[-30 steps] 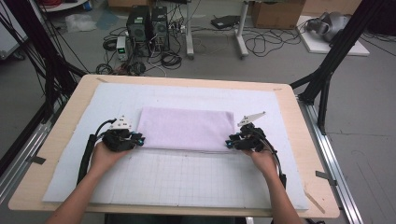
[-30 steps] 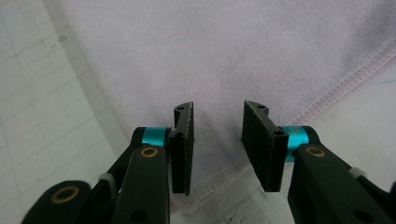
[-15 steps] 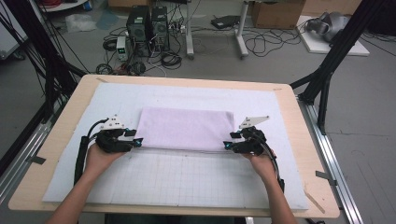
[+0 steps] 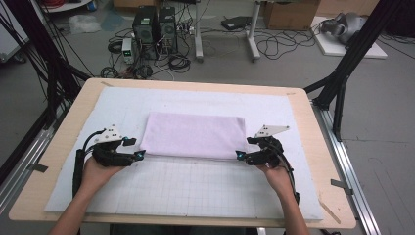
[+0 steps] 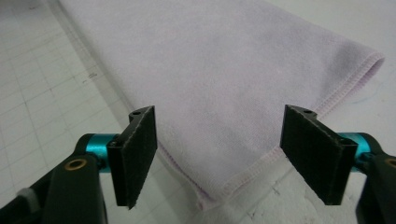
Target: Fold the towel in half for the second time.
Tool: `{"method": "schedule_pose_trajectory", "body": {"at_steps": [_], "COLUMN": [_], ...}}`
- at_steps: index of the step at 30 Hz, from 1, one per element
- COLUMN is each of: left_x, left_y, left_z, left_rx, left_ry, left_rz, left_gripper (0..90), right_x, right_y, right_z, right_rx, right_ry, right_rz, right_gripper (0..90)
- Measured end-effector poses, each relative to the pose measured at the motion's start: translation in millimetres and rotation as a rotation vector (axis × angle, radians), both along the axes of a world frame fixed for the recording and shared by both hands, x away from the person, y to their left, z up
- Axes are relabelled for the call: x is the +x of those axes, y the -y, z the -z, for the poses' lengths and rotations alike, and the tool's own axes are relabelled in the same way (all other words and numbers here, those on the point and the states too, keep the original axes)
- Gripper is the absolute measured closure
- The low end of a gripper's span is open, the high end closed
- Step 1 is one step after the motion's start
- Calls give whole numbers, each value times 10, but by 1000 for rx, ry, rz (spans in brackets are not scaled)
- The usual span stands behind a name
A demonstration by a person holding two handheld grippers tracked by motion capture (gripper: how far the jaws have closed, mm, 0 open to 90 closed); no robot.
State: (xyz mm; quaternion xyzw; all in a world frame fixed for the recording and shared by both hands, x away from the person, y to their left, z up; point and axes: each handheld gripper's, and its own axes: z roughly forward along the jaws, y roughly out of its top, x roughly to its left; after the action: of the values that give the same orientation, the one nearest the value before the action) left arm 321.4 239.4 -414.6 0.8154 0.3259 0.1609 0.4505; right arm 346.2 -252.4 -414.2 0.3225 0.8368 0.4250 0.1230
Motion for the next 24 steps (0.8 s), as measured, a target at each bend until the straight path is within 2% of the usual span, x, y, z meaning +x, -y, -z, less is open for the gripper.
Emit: {"method": "schedule_pose_trajectory", "body": {"at_steps": [6, 8, 14, 17, 20, 24], "left_x": [-135, -175, -268, -306, -354, -419], "left_y": [-35, -50, -103, -132, -156, -186], "left_z": [-15, -10, 36, 51, 51, 46], "left_rx": [-9, -11, -3, -1, 1, -13], "left_ry": [21, 23, 21, 20, 25, 32], "left_rz": [-4, -7, -25, -31, -34, -44], "left_gripper": [321, 312, 283, 277, 276, 270], "right_x": [-123, -166, -261, -307, -364, -436], "right_y": [1, 8, 16, 36, 57, 102], "right_z": [-28, -28, 14, 20, 29, 59], "right_rx": [-9, 6, 9, 37, 28, 22], "right_ry": [18, 33, 33, 29, 47, 42], "right_rz": [9, 10, 14, 21, 28, 37], "right_gripper": [193, 190, 169, 156, 145, 133]}}
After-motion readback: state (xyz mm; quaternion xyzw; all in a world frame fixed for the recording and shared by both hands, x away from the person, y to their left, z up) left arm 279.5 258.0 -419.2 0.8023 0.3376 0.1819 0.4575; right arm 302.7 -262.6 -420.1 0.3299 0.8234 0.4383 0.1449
